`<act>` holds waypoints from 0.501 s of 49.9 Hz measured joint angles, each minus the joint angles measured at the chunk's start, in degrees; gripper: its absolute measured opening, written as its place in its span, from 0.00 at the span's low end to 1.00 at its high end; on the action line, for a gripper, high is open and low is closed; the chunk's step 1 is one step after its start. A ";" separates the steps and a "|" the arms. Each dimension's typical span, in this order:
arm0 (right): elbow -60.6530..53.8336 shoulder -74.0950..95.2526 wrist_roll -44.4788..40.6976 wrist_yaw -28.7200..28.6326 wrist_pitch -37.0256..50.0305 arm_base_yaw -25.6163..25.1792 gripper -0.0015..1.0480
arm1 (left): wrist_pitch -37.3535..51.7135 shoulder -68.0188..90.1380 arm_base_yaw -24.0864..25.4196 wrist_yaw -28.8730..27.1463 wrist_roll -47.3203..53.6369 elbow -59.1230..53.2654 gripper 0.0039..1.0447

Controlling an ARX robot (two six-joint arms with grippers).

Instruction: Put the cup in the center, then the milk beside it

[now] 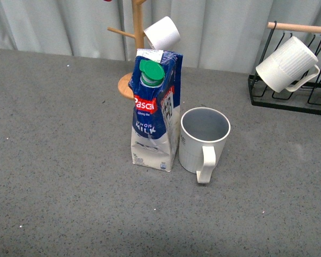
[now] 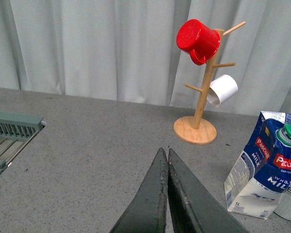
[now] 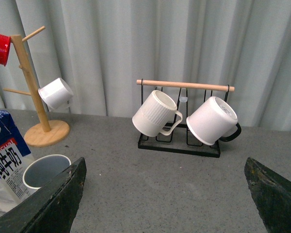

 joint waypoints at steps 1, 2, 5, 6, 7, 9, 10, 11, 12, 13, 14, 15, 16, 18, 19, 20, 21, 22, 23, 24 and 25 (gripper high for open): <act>0.00 0.00 0.00 0.00 0.00 0.00 0.91 | -0.44 -0.42 0.00 0.00 0.00 0.00 0.04; 0.00 0.00 0.00 0.00 0.00 0.00 0.91 | -0.55 -0.63 0.00 0.00 0.00 0.00 0.04; 0.00 0.00 0.00 0.00 0.00 0.00 0.91 | -2.12 -2.16 0.00 0.00 0.00 0.00 0.04; 0.00 0.00 0.00 0.00 0.00 0.00 0.91 | -2.64 -2.69 0.00 0.00 0.00 0.00 0.04; 0.00 0.00 0.00 0.00 0.00 0.00 0.91 | -2.99 -3.02 0.00 0.00 0.00 0.00 0.04; 0.00 0.00 0.00 0.00 0.00 0.00 0.91 | -3.48 -3.50 0.00 0.00 0.00 0.00 0.04; 0.00 0.00 0.00 0.00 0.00 0.00 0.91 | -3.80 -3.82 0.00 0.00 0.00 0.00 0.04; 0.00 0.00 0.00 0.00 0.00 0.00 0.91 | -4.13 -4.13 0.00 0.00 0.00 0.00 0.04; 0.00 0.00 0.00 0.00 0.00 0.00 0.91 | -4.31 -4.31 0.00 0.00 0.00 0.00 0.04; 0.00 0.00 0.00 0.00 0.00 0.00 0.91 | -4.59 -4.61 0.00 0.00 0.00 0.00 0.04; 0.00 0.00 0.00 0.00 0.00 0.00 0.91 | -4.87 -4.90 0.00 0.00 0.00 0.00 0.04; 0.00 0.00 0.00 0.00 0.00 0.00 0.91 | -5.03 -5.03 0.00 0.00 0.00 0.00 0.04; 0.00 0.00 0.00 0.00 0.00 0.00 0.91 | -5.49 -5.46 0.00 0.00 0.00 0.00 0.04; 0.00 0.00 0.00 0.00 0.00 0.00 0.91 | -5.90 -5.88 0.00 0.00 0.00 0.00 0.04; 0.00 0.00 0.00 0.00 0.00 0.00 0.91 | -6.29 -6.27 0.00 0.00 0.00 0.00 0.04; 0.00 0.00 0.00 0.00 0.00 0.00 0.91 | -6.69 -6.67 0.00 0.00 0.00 0.00 0.04; 0.00 0.00 0.00 0.00 0.00 0.00 0.91 | -7.87 -7.85 0.00 0.00 0.00 0.02 0.04; 0.00 0.00 0.00 0.00 0.00 0.00 0.91 | -9.90 -9.29 0.00 -0.09 0.00 0.02 0.04; 0.00 0.00 0.00 0.00 0.00 0.00 0.91 | -13.51 -11.78 0.00 0.13 0.00 0.02 0.04; 0.00 0.00 0.00 0.00 0.00 0.00 0.91 | -15.19 -13.20 0.00 0.09 0.00 0.02 0.04; 0.00 0.00 0.00 0.02 0.00 0.00 0.91 | -16.35 -14.99 0.00 0.11 0.00 0.02 0.04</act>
